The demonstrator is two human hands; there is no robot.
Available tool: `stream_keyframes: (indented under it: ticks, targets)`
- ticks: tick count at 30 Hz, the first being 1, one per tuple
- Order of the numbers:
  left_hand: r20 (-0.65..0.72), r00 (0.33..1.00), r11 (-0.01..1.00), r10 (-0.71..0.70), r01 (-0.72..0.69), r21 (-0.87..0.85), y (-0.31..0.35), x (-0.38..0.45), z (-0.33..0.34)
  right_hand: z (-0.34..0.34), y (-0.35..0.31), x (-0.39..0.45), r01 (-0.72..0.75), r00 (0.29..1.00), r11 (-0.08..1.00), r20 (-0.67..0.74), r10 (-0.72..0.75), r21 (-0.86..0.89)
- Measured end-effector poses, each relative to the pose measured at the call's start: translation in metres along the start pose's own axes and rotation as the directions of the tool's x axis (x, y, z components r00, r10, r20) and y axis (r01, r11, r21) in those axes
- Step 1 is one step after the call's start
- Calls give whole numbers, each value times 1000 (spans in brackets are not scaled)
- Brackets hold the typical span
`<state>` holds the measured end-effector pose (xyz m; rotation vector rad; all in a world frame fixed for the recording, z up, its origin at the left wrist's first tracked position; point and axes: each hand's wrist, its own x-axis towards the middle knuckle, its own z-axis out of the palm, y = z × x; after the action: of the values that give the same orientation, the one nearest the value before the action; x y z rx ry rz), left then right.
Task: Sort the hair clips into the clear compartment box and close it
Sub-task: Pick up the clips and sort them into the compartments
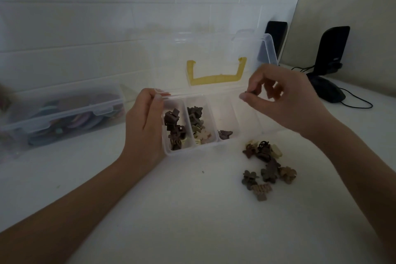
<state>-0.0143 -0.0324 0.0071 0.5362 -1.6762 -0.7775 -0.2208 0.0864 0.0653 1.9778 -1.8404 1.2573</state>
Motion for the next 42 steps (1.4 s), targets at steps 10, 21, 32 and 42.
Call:
stream_keyframes:
  ticks: [10,21,32,42]
  targets:
    - [6,999,999,-36,36,6,0,2,-2,4,3,-1,-48,983,998,173,53,-32]
    - [16,990,990,-141,141,5,-4,8,-11,-12,-17,0,-211,952,947,272,143,241]
    - [113,991,820,66,-118,560,-17,17,-22,-16,-35,-3,-27,769,923,581,265,-384]
    - [89,996,879,18,-58,473,-23,19,-23,-1,-29,-5,14,624,849,668,405,-528]
